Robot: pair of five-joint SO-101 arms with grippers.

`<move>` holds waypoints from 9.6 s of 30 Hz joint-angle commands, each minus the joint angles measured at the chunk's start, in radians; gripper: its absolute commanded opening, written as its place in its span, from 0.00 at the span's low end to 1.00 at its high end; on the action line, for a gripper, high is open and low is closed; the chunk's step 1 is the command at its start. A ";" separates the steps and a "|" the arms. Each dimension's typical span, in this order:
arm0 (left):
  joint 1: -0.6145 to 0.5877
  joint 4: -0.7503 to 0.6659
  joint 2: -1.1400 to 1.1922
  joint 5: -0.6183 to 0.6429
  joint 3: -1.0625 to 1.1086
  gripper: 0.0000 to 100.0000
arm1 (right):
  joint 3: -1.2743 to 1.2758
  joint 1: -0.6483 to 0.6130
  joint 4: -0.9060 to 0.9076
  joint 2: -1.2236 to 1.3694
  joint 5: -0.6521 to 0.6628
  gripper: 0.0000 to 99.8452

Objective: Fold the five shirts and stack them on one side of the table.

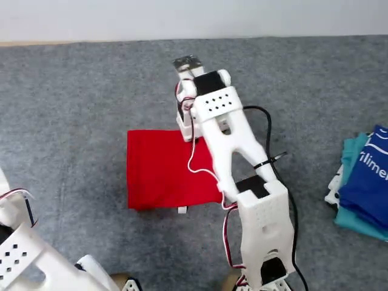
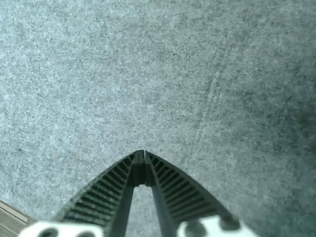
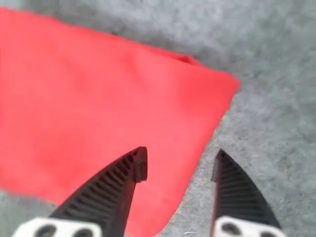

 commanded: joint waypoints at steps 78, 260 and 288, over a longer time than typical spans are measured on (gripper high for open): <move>0.000 -0.063 -0.008 -0.078 0.035 0.00 | -0.181 0.265 -0.591 0.196 0.890 0.10; 0.003 -0.103 -0.015 -0.078 0.159 0.00 | 0.110 1.216 -0.087 -0.403 0.471 0.24; 0.003 -0.109 -0.014 -0.077 0.166 0.00 | 0.247 1.110 0.058 -0.463 0.474 0.01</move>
